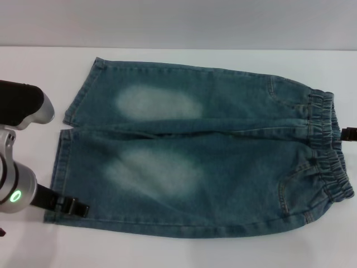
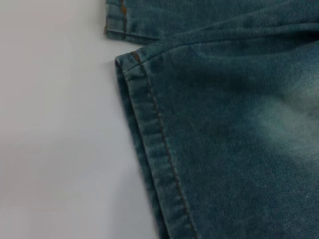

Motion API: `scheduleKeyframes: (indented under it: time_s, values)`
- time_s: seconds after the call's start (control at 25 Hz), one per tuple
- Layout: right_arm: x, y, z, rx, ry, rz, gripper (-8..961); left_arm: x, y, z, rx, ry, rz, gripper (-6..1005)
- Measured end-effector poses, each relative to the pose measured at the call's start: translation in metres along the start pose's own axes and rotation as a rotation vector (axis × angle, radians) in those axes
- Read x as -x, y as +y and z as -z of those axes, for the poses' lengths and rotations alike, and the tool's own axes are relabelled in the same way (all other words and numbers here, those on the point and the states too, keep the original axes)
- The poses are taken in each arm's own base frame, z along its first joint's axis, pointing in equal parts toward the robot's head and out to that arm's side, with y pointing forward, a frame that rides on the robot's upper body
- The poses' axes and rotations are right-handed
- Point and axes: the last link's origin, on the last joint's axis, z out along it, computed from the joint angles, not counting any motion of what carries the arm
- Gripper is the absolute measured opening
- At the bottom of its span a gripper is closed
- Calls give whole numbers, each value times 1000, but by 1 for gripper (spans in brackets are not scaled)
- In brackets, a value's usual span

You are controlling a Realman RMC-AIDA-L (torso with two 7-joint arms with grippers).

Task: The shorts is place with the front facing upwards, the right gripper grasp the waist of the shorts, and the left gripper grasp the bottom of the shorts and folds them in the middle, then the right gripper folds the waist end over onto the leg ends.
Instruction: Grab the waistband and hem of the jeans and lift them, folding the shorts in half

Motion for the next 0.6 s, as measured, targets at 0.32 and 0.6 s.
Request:
scheduleKeyframes:
  time_s: [0.32,0.6]
  values:
    - [-1,0,0,1,5,-1,794,-2,-2,-2,-23,-2,3,716]
    - [0,1,0,3,6,2,794,-1,-3,-3,-32,-13,5,709]
